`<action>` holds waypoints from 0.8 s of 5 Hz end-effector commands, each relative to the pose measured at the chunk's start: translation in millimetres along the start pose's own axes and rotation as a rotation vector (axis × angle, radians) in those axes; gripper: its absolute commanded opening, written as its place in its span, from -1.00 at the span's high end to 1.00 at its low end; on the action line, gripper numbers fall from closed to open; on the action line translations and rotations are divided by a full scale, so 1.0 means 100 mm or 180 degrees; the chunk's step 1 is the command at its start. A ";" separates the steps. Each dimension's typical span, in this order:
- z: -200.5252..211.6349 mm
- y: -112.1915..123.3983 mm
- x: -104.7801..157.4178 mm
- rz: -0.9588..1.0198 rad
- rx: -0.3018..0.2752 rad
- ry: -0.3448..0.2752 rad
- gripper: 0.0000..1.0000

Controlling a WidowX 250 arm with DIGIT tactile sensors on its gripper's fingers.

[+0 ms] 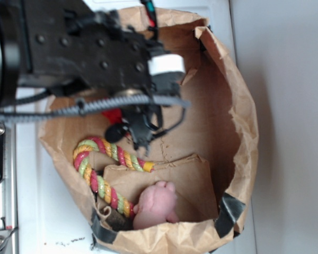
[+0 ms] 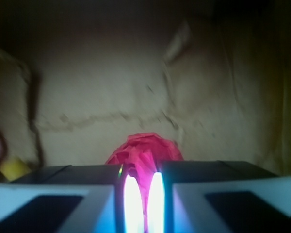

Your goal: Grab the red paper.

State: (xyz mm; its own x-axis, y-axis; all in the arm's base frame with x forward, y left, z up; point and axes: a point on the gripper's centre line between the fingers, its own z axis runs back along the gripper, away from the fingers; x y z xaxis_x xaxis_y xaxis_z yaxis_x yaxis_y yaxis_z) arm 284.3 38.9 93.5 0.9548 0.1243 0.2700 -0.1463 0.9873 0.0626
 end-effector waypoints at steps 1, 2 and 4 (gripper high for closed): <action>0.63 -0.19 0.24 -0.0042 0.0058 -0.0009 1.00; 0.74 -0.29 0.29 -0.0098 0.0075 0.0036 1.00; 0.87 -0.25 0.19 -0.0174 0.0158 0.0302 1.00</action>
State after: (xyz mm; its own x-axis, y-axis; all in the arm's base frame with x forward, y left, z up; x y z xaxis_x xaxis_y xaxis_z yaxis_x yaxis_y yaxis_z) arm 299.8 -2.5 144.8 0.9719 0.0779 0.2222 -0.0933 0.9938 0.0600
